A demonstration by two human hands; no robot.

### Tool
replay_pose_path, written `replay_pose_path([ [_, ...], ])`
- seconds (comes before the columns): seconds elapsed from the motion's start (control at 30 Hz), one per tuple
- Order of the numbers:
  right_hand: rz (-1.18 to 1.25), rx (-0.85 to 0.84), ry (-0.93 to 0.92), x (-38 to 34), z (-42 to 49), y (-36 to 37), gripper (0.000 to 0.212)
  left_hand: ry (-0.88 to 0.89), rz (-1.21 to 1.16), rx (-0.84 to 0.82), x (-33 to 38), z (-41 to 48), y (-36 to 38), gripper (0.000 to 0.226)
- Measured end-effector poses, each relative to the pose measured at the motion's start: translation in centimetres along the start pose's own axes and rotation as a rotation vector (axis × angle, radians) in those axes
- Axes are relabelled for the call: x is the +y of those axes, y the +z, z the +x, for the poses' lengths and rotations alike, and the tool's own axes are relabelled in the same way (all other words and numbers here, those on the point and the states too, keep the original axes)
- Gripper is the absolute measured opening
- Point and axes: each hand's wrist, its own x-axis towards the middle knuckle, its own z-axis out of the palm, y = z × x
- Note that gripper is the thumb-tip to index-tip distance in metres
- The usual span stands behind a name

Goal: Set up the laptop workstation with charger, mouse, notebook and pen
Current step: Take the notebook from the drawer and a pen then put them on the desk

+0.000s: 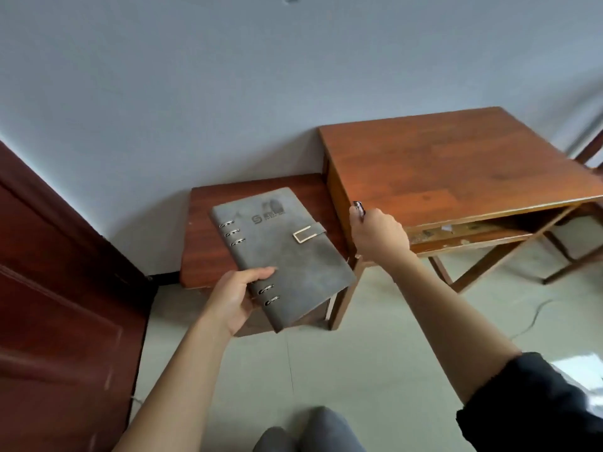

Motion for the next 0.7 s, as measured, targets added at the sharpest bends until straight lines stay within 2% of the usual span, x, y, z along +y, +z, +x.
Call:
replay_pose_path([
  [0.1,0.351,-0.096,0.241,3.6,-2.0,-7.6,0.053,-0.041,0.023,-0.095,3.6,-5.0,4.9,0.018],
  [0.17,0.465,-0.148,0.326,5.7,-4.2,-11.5,0.048,-0.058,-0.018,-0.145,4.9,-7.4,8.0,0.021],
  [0.27,0.603,-0.167,0.443,9.8,-7.7,-16.7,0.059,-0.09,0.043,-0.21,5.7,-10.3,13.6,0.029],
  [0.33,0.75,-0.139,0.52,13.2,-9.5,-19.7,0.059,-0.118,0.113,-0.269,5.1,-11.5,17.6,0.035],
  [0.4,0.827,-0.067,0.582,16.4,-10.9,-21.7,0.049,-0.161,0.163,-0.327,4.1,-12.3,21.2,0.033],
  [0.57,0.843,0.15,0.65,27.0,-13.9,-27.1,0.042,-0.193,0.231,-0.458,-0.6,-14.5,32.8,0.026],
  [0.7,0.918,0.171,0.678,36.9,-15.4,-32.0,0.042,-0.267,0.227,-0.536,-5.6,-15.6,42.5,0.025],
])
